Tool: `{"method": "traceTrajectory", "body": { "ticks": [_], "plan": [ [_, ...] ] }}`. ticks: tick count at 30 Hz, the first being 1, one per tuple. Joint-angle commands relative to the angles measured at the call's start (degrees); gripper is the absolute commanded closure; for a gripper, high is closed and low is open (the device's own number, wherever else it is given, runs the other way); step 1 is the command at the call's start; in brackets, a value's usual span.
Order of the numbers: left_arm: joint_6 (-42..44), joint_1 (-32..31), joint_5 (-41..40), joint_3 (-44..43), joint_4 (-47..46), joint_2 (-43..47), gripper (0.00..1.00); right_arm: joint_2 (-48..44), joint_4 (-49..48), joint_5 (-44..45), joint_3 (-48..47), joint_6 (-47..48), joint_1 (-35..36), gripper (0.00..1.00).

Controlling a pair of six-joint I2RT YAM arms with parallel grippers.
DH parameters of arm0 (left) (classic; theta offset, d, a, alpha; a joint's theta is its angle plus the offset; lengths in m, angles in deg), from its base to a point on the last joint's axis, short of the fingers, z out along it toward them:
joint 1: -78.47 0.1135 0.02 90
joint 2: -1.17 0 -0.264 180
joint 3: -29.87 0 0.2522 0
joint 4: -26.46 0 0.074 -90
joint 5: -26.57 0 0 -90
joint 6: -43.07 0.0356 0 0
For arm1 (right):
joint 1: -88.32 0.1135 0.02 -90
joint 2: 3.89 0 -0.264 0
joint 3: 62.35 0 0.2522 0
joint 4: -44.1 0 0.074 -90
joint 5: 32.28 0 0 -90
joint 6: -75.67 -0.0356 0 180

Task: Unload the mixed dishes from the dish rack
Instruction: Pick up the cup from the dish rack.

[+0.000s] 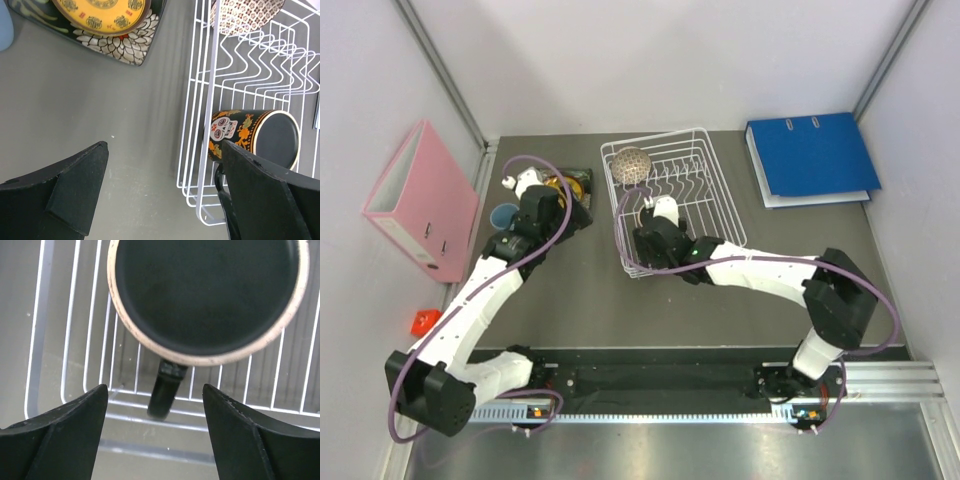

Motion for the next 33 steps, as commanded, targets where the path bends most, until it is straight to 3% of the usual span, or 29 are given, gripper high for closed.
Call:
{"method": "traceTrajectory", "body": {
  "ticks": [1,7,13,16,17,20,33],
  "plan": [
    [-0.76,-0.25,0.11,1.31,-3.28,2.71,0.01,3.14,-0.73,3.33,-4.69,-3.46,0.92,0.26],
    [-0.68,-0.25,0.28,2.19,-3.54,2.71,0.01,6.92,-0.11,3.24,-7.07,-4.78,0.92,0.32],
    [-0.59,-0.25,0.1,3.07,-3.9,3.32,0.01,7.01,0.07,5.17,-5.59,-5.83,0.92,0.46],
    [-0.67,-0.25,0.28,3.51,-4.16,3.41,0.01,6.4,-0.2,5.79,-4.27,-6.54,0.92,0.58],
    [-0.68,-0.25,0.46,3.68,-4.16,3.41,0.01,6.22,-0.02,5.96,-4.0,-6.71,0.92,0.72],
    [-0.94,-0.25,0.81,3.77,-4.25,3.32,0.01,5.61,0.42,6.58,-3.47,-6.89,0.92,1.0],
    [-1.2,-0.25,0.46,4.56,-4.69,2.97,0.01,-1.34,4.9,14.48,-7.5,-2.94,1.8,1.0]
  ]
}}
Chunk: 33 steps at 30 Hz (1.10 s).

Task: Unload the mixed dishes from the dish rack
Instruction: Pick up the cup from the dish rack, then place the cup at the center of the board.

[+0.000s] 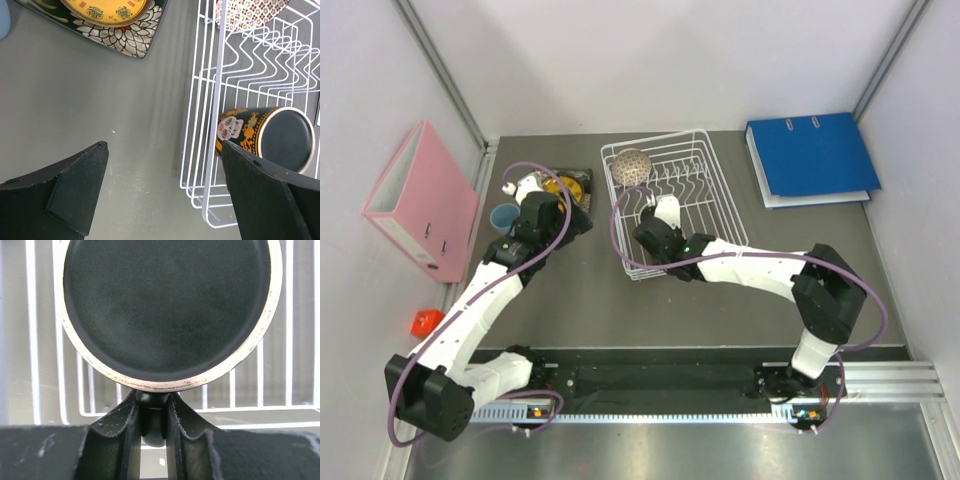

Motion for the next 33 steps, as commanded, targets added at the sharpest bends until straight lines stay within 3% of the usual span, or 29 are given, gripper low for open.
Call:
{"method": "traceTrajectory", "body": {
  "ticks": [1,11,16,17,19,20,23,25,28,32,33],
  "plan": [
    [-0.31,-0.25,-0.11,0.96,-3.29,1.12,0.01,-7.43,1.64,7.36,-3.84,3.4,1.47,1.0],
    [-0.75,-0.25,1.21,1.05,-4.61,-0.03,0.01,-14.74,2.79,7.46,-8.33,7.45,1.56,1.0],
    [-1.01,-0.34,2.52,1.13,-5.66,-0.38,0.01,-18.34,-0.37,2.46,-6.48,7.11,-0.27,1.0],
    [-1.1,-0.34,2.96,1.13,-6.18,-0.29,0.01,-19.3,-1.24,-2.95,-5.0,6.58,-1.33,1.0],
    [-1.01,-0.25,4.98,2.01,-7.85,1.11,0.01,-24.21,-8.51,-11.13,-1.32,4.65,-6.22,1.0],
    [-1.1,-0.16,5.77,2.53,-11.08,1.9,0.01,-26.32,-12.55,-20.05,4.1,3.25,-8.43,1.0],
    [-1.27,0.01,12.79,6.13,-22.3,6.2,0.01,-33.88,-35.26,-38.61,15.26,-4.92,-19.24,1.0],
    [-1.8,0.19,20.23,8.68,-27.7,9.45,0.01,-36.62,-43.14,-44.98,18.82,-10.81,-25.4,1.0],
    [-4.52,0.27,24.57,9.22,-35.27,10.78,0.01,-37.07,-54.39,-53.17,22.34,-17.49,-30.94,1.0],
    [-9.6,1.06,35.44,9.66,-43.78,9.47,0.01,-33.56,-79.83,-62.22,28.66,-33.28,-35.52,1.0],
    [-11.01,1.15,38.01,10.88,-49.9,8.94,0.01,-31.63,-84.27,-62.68,29.72,-35.94,-36.66,1.0]
  ]
}}
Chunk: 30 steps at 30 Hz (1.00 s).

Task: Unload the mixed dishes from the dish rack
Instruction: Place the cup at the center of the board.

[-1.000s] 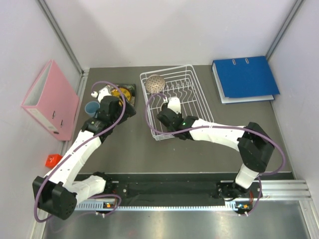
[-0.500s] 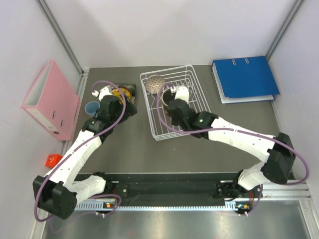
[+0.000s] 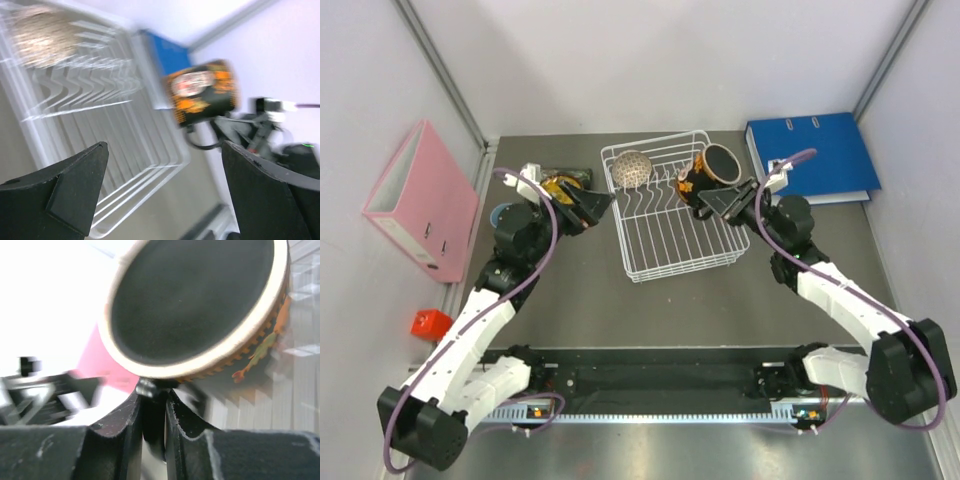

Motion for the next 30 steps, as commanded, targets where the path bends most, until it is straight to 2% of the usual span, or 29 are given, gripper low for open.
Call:
{"method": "traceTrajectory", "body": {
  "ticks": [1,5,7,15,19,21,26,30],
  "plan": [
    [-7.22,0.76,15.4,2.19,-22.71,-1.64,0.01,2.48,-45.67,-15.38,1.99,-18.82,-2.7,1.0],
    [-15.31,0.85,22.09,4.74,-35.12,-6.02,0.01,9.93,-66.12,-16.17,5.07,-31.46,-4.2,1.0],
    [-16.54,0.76,22.71,4.83,-37.5,-7.61,0.01,12.15,-70.48,-16.44,5.08,-33.95,-4.46,1.0],
    [-16.11,0.76,22.72,4.83,-36.98,-10.52,0.01,11.89,-65.49,-19.42,4.11,-30.18,-4.46,1.0],
    [-16.02,0.76,24.29,4.48,-36.02,-12.28,0.01,10.84,-59.88,-19.87,1.92,-27.02,-4.46,1.0],
    [-16.2,0.67,25.35,4.74,-35.75,-13.42,0.01,11.19,-59.69,-19.69,1.13,-26.57,-4.46,1.0],
    [-19.19,-2.05,25.26,7.81,-41.81,-15.0,0.04,15.75,-65.13,-18.02,-2.83,-31.66,-4.46,1.0],
    [-16.03,-4.68,25.09,7.03,-38.48,-15.27,0.06,17.43,-66.45,-17.58,-4.5,-32.82,-4.03,1.0]
  ]
}}
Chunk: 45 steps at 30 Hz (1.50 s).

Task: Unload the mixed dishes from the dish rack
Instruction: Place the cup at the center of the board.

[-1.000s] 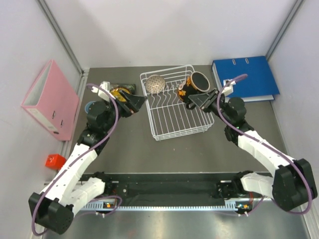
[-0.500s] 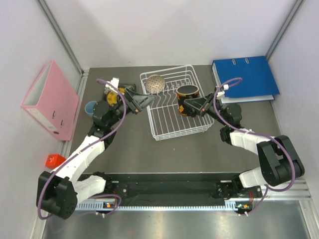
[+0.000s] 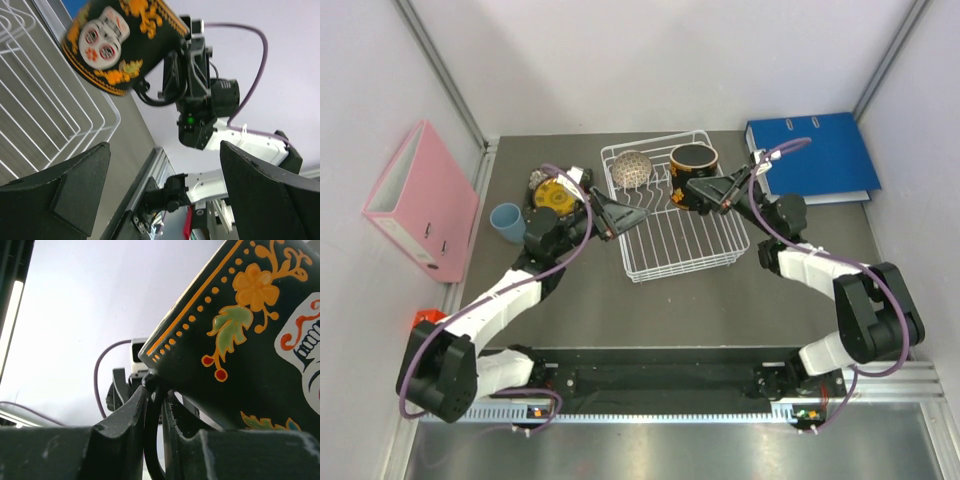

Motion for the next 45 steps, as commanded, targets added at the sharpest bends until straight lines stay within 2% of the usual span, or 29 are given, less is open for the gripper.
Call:
{"method": "traceTrajectory", "body": {
  "ticks": [1,3,4,6,8,10,11,13,19,32,45],
  "plan": [
    [2.25,-3.0,0.44,-0.45,-3.35,0.42,0.06,0.23,-25.45,2.13,-5.92,-1.56,0.06,1.0],
    [0.86,-3.8,-1.75,2.09,-6.93,0.34,0.06,1.02,-26.58,2.31,-6.71,-2.35,0.59,1.0],
    [-2.29,-4.41,-2.55,3.58,-15.74,-0.36,0.06,1.45,-29.03,3.18,-7.33,-3.92,0.85,1.0],
    [-8.34,-4.59,-6.66,8.85,-26.67,-1.76,0.04,3.21,-32.2,4.24,-8.12,-5.77,1.12,1.0],
    [-11.36,-4.59,-9.14,12.02,-38.78,-5.27,0.03,4.27,-34.94,5.3,-9.44,-7.53,1.29,1.0],
    [-14.79,-4.59,-9.5,12.65,-45.77,-10.87,0.03,4.01,-35.03,6.0,-10.23,-7.36,1.56,1.0],
    [-15.93,-4.68,-9.41,12.82,-54.16,-13.09,0.03,3.4,-35.12,6.09,-10.58,-7.27,1.82,1.0],
    [-20.49,-4.77,-9.67,12.04,-59.59,-19.75,0.06,3.04,-35.2,5.65,-11.99,-7.19,2.35,1.0],
    [-17.96,-6.35,-7.74,5.81,-59.52,-21.46,0.02,0.59,-35.03,4.51,-12.17,-5.96,4.63,1.0],
    [-18.84,-6.35,-12.75,-1.67,-59.6,-24.97,0.02,-1.27,-35.03,3.98,-10.32,-4.46,5.77,1.0],
    [-20.16,-6.35,-15.04,-8.53,-59.78,-27.44,0.09,-1.44,-35.2,3.63,-8.04,-2.53,8.76,1.0]
  ]
}}
